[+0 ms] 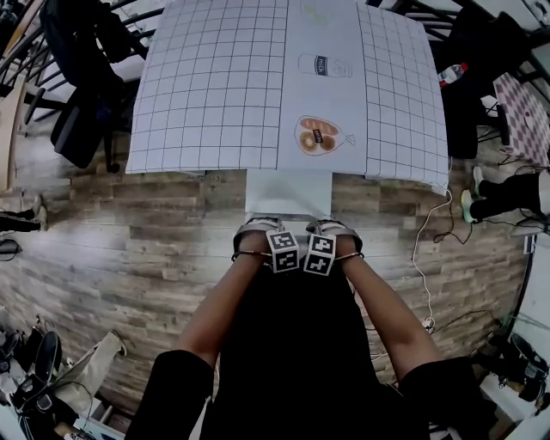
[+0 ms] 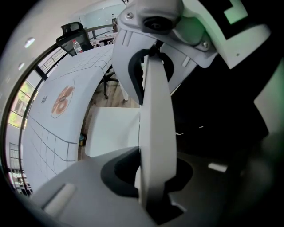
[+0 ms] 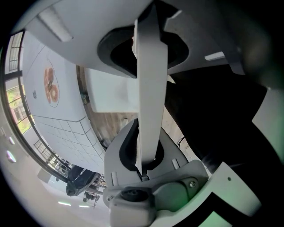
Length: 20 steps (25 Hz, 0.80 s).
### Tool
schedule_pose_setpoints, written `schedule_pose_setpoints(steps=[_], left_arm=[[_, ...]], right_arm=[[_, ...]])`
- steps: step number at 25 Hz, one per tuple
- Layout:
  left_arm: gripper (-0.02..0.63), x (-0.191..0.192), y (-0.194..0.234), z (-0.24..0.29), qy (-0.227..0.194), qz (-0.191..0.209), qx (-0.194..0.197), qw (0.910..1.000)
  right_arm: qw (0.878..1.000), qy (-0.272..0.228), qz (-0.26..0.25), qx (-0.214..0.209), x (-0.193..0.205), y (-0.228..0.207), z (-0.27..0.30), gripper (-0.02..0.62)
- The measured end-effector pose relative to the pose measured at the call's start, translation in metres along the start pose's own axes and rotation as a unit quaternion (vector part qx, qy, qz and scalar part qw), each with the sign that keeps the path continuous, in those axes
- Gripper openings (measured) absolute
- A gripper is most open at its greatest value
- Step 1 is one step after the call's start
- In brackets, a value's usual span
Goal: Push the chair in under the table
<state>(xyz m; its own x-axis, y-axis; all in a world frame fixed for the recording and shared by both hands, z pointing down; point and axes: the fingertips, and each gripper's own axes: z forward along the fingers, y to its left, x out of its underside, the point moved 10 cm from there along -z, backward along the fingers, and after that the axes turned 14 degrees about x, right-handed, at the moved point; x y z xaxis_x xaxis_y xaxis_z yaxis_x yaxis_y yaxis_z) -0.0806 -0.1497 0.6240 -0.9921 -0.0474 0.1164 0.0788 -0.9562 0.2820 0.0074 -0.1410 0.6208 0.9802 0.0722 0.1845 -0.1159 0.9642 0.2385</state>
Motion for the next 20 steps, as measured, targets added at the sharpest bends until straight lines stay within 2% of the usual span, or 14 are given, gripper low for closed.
schedule_pose_setpoints(steps=[4, 9, 20], left_arm=[[0.084, 0.005, 0.035, -0.005, 0.0, 0.002, -0.009, 1.0], [0.084, 0.008, 0.051, 0.003, -0.001, -0.004, -0.012, 0.9999], [0.087, -0.001, 0.102, -0.011, -0.001, -0.021, -0.007, 0.9998]], right_arm=[[1.0, -0.001, 0.0, 0.007, -0.004, -0.032, 0.015, 0.075], [1.0, -0.001, -0.005, 0.016, -0.004, -0.04, 0.029, 0.075], [1.0, -0.007, -0.014, 0.015, 0.004, -0.093, 0.041, 0.075]])
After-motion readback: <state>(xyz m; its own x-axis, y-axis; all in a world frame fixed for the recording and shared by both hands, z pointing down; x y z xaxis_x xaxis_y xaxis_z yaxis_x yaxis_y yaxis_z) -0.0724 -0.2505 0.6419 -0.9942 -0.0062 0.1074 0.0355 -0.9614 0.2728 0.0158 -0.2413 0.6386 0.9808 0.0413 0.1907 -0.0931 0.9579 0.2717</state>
